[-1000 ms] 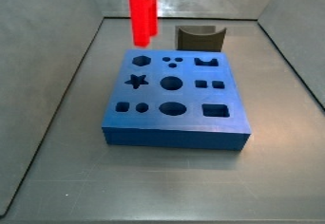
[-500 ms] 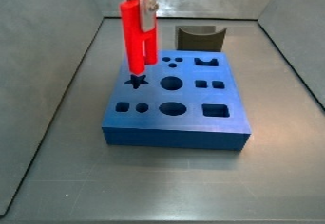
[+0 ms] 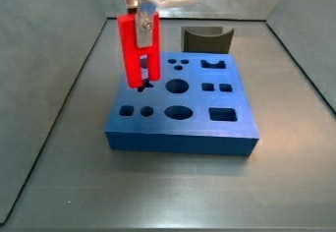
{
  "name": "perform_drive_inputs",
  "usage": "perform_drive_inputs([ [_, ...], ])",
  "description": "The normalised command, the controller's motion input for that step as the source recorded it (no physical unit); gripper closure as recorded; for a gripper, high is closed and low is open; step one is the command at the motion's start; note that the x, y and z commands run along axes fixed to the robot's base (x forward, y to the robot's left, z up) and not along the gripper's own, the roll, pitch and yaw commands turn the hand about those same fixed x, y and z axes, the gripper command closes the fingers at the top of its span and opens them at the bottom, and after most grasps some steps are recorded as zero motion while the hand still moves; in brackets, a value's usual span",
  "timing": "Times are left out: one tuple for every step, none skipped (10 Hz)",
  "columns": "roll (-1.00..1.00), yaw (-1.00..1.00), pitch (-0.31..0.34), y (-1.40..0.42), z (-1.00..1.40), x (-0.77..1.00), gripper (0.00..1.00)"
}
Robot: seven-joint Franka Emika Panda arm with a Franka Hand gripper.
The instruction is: Insert the square-circle object.
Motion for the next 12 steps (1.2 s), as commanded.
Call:
perform_drive_inputs([
  [0.0, -1.0, 0.0, -0.02, -0.2, 0.0, 1.0],
  [0.0, -1.0, 0.0, -0.02, -0.2, 0.0, 1.0],
  [0.0, -1.0, 0.0, -0.02, -0.2, 0.0, 1.0],
  [0.0, -1.0, 0.0, -0.01, -0.22, 0.0, 1.0],
  [0.0, -1.0, 0.0, -0.01, -0.23, 0.0, 1.0],
  [0.03, -1.0, 0.0, -0.01, -0.26, 0.0, 1.0],
  [0.11, -0.94, 0.034, -0.17, -0.15, 0.0, 1.0],
  [0.19, -0.66, 0.1, -0.47, -0.15, -0.09, 1.0],
  [0.07, 0.0, 0.0, -0.14, -0.05, 0.0, 1.0],
  [0.01, 0.0, -0.014, 0.0, 0.0, 0.0, 1.0],
  [0.03, 0.0, 0.0, -0.15, -0.34, -0.02, 1.0],
  [0.07, 0.15, 0.0, -0.3, -0.48, 0.0, 1.0],
])
